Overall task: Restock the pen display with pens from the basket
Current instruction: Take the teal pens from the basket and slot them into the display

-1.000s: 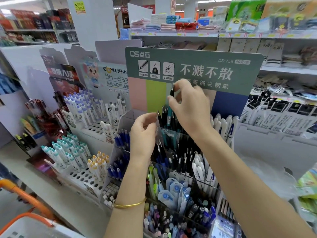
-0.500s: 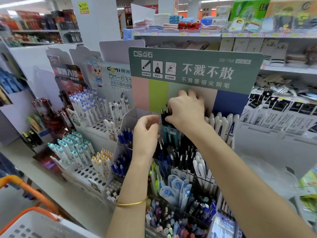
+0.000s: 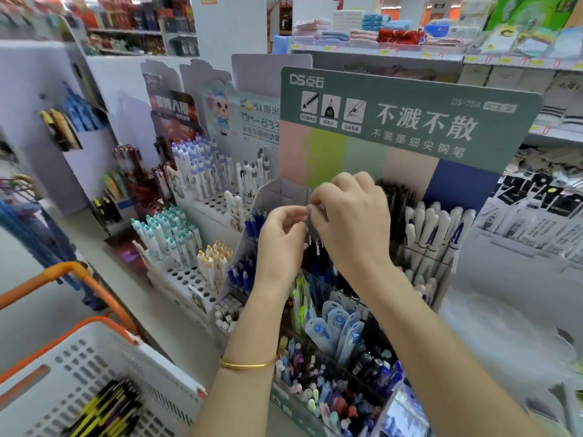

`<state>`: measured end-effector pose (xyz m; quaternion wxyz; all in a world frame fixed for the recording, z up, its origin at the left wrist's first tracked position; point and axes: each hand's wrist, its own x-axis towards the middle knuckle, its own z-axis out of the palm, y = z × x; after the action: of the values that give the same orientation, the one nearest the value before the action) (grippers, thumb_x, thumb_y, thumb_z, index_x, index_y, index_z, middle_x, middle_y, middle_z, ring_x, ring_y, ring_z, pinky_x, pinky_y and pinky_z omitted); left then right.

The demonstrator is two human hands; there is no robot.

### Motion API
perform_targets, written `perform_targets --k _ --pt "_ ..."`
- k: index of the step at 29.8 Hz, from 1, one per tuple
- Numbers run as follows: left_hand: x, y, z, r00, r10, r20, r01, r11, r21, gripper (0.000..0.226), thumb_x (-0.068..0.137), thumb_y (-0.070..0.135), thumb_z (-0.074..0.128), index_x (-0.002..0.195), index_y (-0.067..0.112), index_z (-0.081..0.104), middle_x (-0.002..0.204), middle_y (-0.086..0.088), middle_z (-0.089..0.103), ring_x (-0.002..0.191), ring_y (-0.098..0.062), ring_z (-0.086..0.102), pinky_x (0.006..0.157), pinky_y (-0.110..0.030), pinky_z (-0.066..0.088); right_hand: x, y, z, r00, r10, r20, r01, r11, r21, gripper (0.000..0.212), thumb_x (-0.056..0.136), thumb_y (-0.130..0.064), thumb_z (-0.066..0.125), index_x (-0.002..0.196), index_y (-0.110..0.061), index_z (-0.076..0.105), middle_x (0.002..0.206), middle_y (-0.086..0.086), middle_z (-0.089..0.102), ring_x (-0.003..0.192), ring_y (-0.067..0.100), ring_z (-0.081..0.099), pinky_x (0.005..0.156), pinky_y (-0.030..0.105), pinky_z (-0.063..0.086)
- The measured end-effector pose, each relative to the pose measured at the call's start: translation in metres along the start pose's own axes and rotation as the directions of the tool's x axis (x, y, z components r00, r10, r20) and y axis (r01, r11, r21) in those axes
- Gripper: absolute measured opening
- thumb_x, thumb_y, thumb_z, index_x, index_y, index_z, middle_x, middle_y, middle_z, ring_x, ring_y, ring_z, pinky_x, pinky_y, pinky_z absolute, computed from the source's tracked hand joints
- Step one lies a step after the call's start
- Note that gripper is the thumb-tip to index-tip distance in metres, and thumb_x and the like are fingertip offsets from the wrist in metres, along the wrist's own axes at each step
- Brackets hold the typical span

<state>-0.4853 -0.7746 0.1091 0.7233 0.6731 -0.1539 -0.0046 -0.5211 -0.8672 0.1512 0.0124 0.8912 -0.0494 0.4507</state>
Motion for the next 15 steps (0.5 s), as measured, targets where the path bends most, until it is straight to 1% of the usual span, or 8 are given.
perform_targets --k 2,4,5,7,9,11,13,15 --pt "-0.010 -0.013 -0.011 0.999 -0.022 -0.049 0.023 1.000 0.010 0.028 0.090 0.000 0.049 0.098 0.022 0.063 0.102 -0.002 0.068 0.094 -0.016 0.065 0.079 -0.035 0.056 -0.018 -0.012 0.003 1.000 -0.025 0.016 0.023 0.990 0.142 0.010 0.079 -0.020 0.062 0.073 -0.013 0.067 0.073 0.004 0.060 0.074 0.029 0.053 0.058 0.036 0.044" --pt "-0.026 -0.029 -0.025 0.992 -0.064 -0.105 0.062 0.998 -0.017 0.024 0.090 -0.002 0.049 0.096 0.017 0.064 0.094 -0.002 0.069 0.086 -0.016 0.066 0.073 -0.032 0.057 -0.037 -0.029 0.008 0.997 -0.056 0.061 0.037 0.960 0.278 0.008 0.079 -0.020 0.063 0.079 -0.013 0.067 0.076 0.004 0.061 0.075 0.028 0.053 0.058 0.038 0.046" --pt "-0.034 -0.040 -0.034 0.986 -0.087 -0.140 0.084 0.996 -0.026 0.022 0.091 -0.003 0.049 0.091 0.014 0.063 0.087 -0.001 0.067 0.078 -0.013 0.065 0.066 -0.027 0.055 -0.045 -0.040 0.014 0.992 -0.074 0.099 0.037 0.942 0.335 0.008 0.079 -0.019 0.064 0.082 -0.013 0.068 0.078 0.004 0.062 0.076 0.029 0.054 0.058 0.038 0.047" --pt "-0.060 -0.069 -0.059 0.956 -0.157 -0.249 0.159 0.987 -0.009 0.021 0.091 -0.006 0.048 0.083 0.010 0.059 0.073 0.003 0.060 0.063 -0.002 0.056 0.055 -0.014 0.044 -0.068 -0.069 0.027 0.963 -0.134 0.233 0.015 0.893 0.449 0.008 0.081 -0.017 0.064 0.086 -0.012 0.068 0.082 0.005 0.062 0.081 0.029 0.055 0.059 0.038 0.047" --pt "-0.088 -0.096 -0.086 0.907 -0.255 -0.336 0.255 0.966 -0.046 0.015 0.091 -0.010 0.046 0.090 -0.003 0.058 0.075 -0.001 0.056 0.060 0.004 0.052 0.055 -0.009 0.040 -0.091 -0.101 0.042 0.893 -0.213 0.397 -0.033 0.848 0.529 0.010 0.086 -0.016 0.062 0.093 -0.014 0.068 0.090 0.004 0.063 0.088 0.028 0.056 0.062 0.038 0.047" --pt "-0.118 -0.120 -0.114 0.860 -0.334 -0.386 0.323 0.942 -0.097 0.010 0.090 -0.008 0.045 0.090 -0.007 0.054 0.078 -0.004 0.055 0.066 -0.005 0.055 0.059 -0.011 0.042 -0.115 -0.131 0.055 0.802 -0.293 0.520 -0.093 0.799 0.594 0.015 0.089 -0.016 0.058 0.100 -0.016 0.068 0.098 0.003 0.063 0.094 0.024 0.057 0.070 0.039 0.048" --pt "-0.145 -0.144 -0.143 0.789 -0.404 -0.464 0.395 0.911 -0.122 0.022 0.091 -0.012 0.041 0.077 0.003 0.050 0.071 -0.001 0.049 0.062 -0.008 0.049 0.058 -0.013 0.041 -0.141 -0.160 0.066 0.728 -0.351 0.589 -0.184 0.728 0.660 0.017 0.091 -0.017 0.056 0.103 -0.017 0.067 0.100 0.002 0.064 0.095 0.020 0.058 0.075 0.039 0.048" --pt "-0.166 -0.171 -0.167 0.707 -0.459 -0.538 0.495 0.865 -0.087 0.025 0.092 -0.009 0.043 0.076 0.007 0.052 0.071 -0.001 0.049 0.065 -0.011 0.048 0.064 -0.022 0.042 -0.163 -0.181 0.077 0.656 -0.395 0.644 -0.264 0.679 0.685 0.017 0.092 -0.017 0.056 0.106 -0.017 0.066 0.102 0.001 0.065 0.094 0.020 0.060 0.076 0.039 0.049"
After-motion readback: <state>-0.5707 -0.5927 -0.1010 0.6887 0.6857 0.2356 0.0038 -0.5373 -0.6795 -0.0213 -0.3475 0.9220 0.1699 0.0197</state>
